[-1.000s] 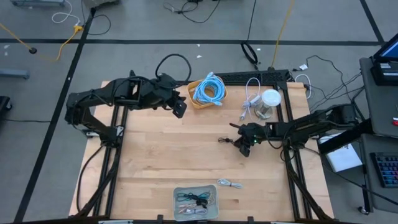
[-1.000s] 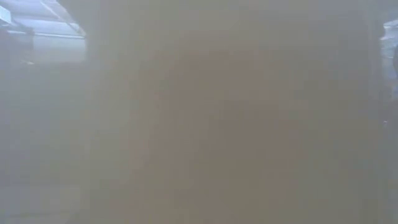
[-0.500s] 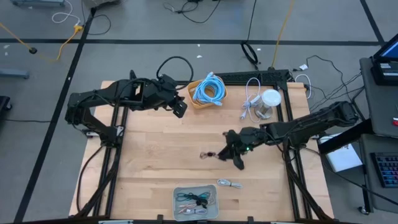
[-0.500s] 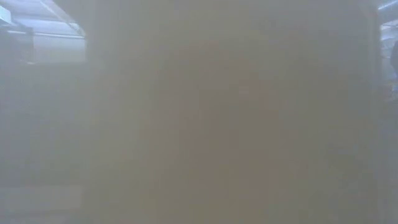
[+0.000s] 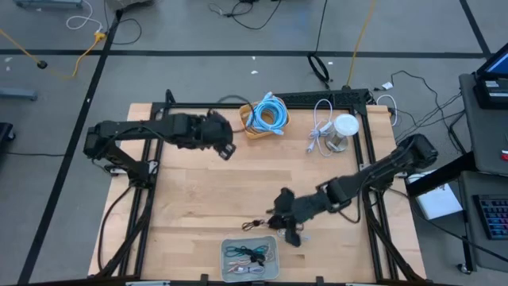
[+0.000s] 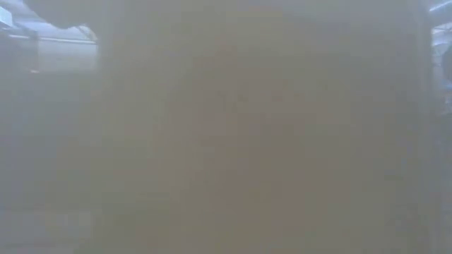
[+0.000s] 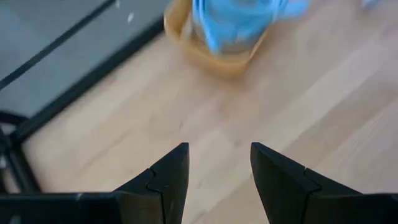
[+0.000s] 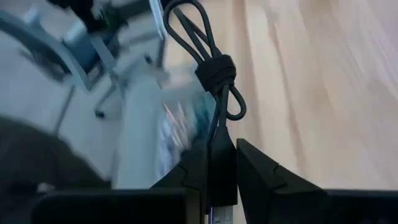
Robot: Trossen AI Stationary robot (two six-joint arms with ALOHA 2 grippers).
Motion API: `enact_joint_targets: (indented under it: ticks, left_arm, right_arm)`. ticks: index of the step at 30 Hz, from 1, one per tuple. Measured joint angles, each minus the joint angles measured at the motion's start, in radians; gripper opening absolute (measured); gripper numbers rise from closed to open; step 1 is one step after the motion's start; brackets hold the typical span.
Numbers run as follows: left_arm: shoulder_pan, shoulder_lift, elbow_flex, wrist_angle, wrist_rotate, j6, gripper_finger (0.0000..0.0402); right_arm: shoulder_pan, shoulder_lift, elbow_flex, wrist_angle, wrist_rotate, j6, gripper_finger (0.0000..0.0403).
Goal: Pick & Place USB Port
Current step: Put the black charger cable into the gray bin
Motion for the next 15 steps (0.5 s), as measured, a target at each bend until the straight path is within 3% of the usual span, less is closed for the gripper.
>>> enact_joint_targets:
  ticks: [6, 15]
  left_arm:
    - [-0.092, -0.043, -0.230, -0.002, 0.048, -0.099, 0.0174]
    - [-0.285, -0.244, -0.514, 0.054, 0.049, -0.440, 0.0174]
  right_arm:
    - [0.072, 0.182, 0.214, 0.008, 0.096, 0.063, 0.0046]
    - [0.147, 0.453, 0.453, -0.001, 0.066, 0.099, 0.0047]
